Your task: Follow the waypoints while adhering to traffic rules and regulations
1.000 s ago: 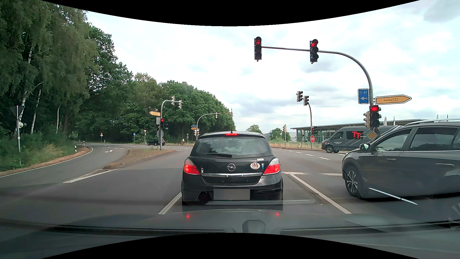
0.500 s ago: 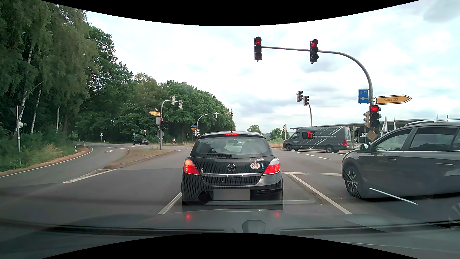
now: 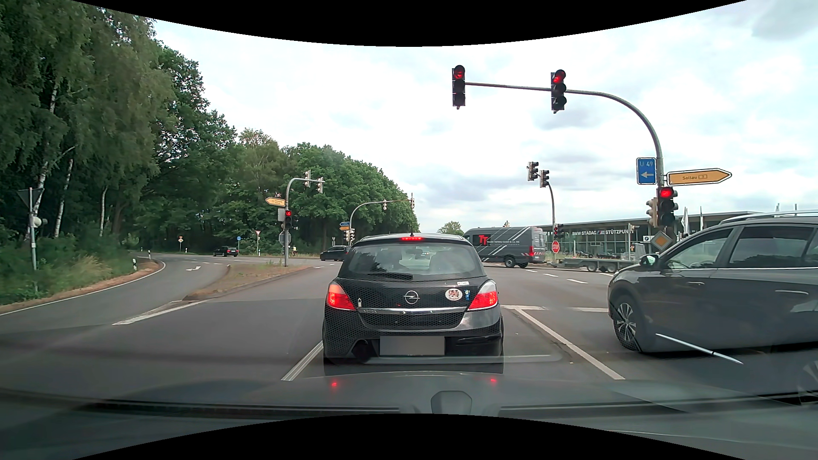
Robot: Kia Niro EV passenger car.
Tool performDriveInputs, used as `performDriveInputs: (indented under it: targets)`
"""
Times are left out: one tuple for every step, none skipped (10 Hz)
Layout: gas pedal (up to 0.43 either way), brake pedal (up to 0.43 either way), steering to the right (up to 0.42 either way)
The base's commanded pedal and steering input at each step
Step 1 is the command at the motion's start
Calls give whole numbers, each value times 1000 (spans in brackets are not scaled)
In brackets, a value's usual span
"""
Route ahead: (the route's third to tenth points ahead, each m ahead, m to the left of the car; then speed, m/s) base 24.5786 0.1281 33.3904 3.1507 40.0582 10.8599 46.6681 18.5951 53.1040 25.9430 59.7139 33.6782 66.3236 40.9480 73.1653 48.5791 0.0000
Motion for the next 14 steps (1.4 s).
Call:
performDriveInputs:
  targets:
    - [0, 268, -4]
    - [0, 268, -4]
    - [0, 268, -4]
    - [0, 268, -4]
    - [0, 268, -4]
    - [0, 268, -4]
    - [0, 268, -4]
    - [0, 268, -4]
    - [0, 268, -4]
    - [0, 268, -4]
    - [0, 268, -4]
    - [0, 268, -4]
    - [0, 268, -4]
    - [0, 268, -4]
